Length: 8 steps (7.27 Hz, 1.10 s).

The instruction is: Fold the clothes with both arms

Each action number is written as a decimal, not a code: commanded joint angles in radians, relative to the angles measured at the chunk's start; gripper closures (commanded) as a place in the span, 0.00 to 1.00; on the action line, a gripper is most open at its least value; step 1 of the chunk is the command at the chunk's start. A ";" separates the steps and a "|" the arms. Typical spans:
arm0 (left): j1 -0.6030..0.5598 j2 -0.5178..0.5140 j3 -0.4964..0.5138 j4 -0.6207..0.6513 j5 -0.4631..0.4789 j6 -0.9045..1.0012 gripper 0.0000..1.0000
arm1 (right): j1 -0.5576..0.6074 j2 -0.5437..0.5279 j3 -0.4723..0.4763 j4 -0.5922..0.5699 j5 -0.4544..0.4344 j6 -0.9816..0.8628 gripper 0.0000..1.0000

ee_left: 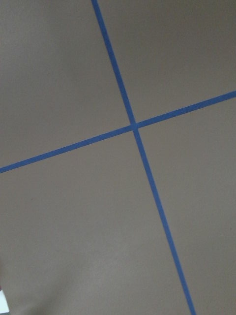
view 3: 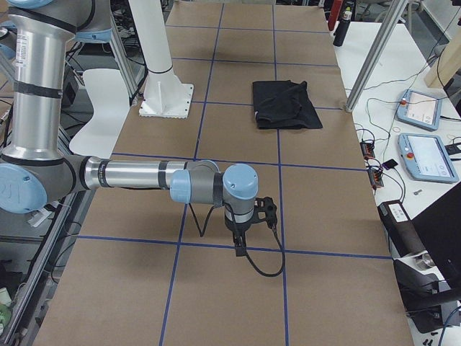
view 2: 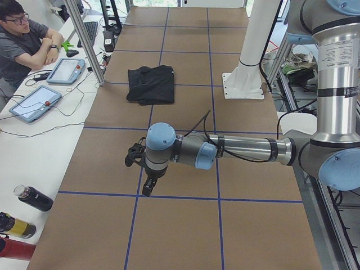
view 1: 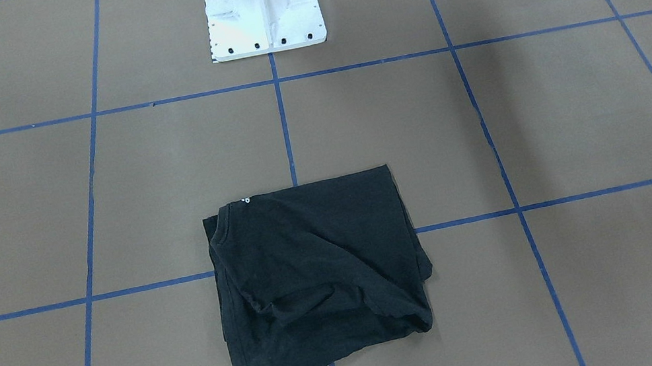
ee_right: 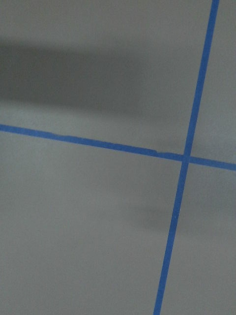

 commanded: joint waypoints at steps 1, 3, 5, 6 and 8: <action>-0.002 0.018 -0.002 0.008 -0.032 0.003 0.00 | -0.056 0.002 0.047 0.007 0.004 0.159 0.00; -0.022 0.041 -0.002 0.008 -0.018 -0.002 0.00 | -0.056 -0.001 0.045 0.012 0.005 0.159 0.00; -0.036 0.051 0.002 0.014 -0.014 0.000 0.00 | -0.056 -0.003 0.044 0.010 0.005 0.158 0.00; -0.036 0.082 -0.003 0.016 -0.002 0.001 0.00 | -0.056 -0.003 0.042 0.012 0.005 0.159 0.00; -0.035 0.136 -0.082 0.028 -0.002 0.010 0.00 | -0.056 -0.003 0.042 0.012 0.005 0.158 0.00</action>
